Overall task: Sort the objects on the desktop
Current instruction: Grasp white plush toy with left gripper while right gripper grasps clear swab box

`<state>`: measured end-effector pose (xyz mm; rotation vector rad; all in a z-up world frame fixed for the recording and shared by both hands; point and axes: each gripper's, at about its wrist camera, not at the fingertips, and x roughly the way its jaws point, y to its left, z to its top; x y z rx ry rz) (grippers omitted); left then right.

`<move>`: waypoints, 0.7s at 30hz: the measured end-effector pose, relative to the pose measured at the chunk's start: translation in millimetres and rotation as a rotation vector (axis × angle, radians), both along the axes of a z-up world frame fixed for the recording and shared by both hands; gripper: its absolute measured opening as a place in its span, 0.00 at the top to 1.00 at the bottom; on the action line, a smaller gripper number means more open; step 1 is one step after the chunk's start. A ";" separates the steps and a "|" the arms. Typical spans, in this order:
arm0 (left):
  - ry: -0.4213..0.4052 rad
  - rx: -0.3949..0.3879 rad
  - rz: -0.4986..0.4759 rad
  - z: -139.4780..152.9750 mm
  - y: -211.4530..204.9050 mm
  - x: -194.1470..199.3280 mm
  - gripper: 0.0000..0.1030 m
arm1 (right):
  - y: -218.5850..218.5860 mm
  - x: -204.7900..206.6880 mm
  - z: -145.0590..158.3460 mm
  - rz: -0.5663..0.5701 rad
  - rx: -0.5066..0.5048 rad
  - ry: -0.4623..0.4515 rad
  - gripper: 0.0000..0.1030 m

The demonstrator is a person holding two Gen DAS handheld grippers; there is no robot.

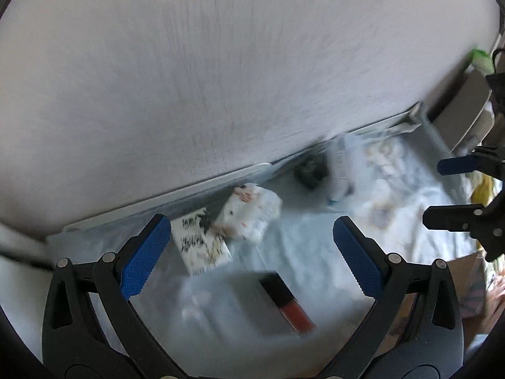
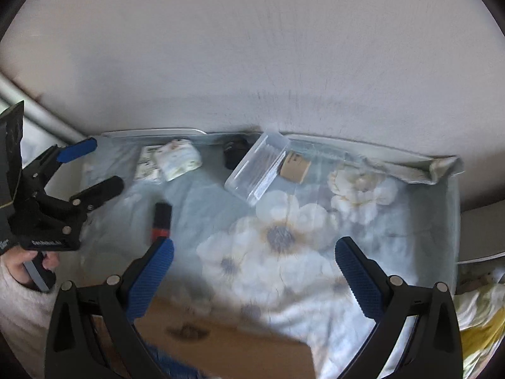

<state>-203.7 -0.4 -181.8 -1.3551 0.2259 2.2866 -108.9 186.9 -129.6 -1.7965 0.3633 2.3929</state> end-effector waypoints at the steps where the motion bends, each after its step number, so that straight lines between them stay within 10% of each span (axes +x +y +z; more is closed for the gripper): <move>1: 0.005 -0.011 -0.012 -10.6 2.5 -4.3 0.02 | 0.2 -6.9 -9.5 -0.027 -0.003 -0.006 0.01; 10: 0.061 -0.070 -0.073 -56.7 22.2 -14.8 0.05 | 7.1 -37.6 -59.9 -0.245 -0.086 -0.020 0.07; 17: 0.061 -0.073 -0.107 -73.3 28.6 -16.4 0.50 | 17.6 -41.4 -82.6 -0.356 -0.135 -0.038 0.51; 21: 0.068 -0.072 -0.132 -76.0 27.6 -15.9 0.57 | 16.9 -37.7 -82.0 -0.364 -0.133 -0.027 0.68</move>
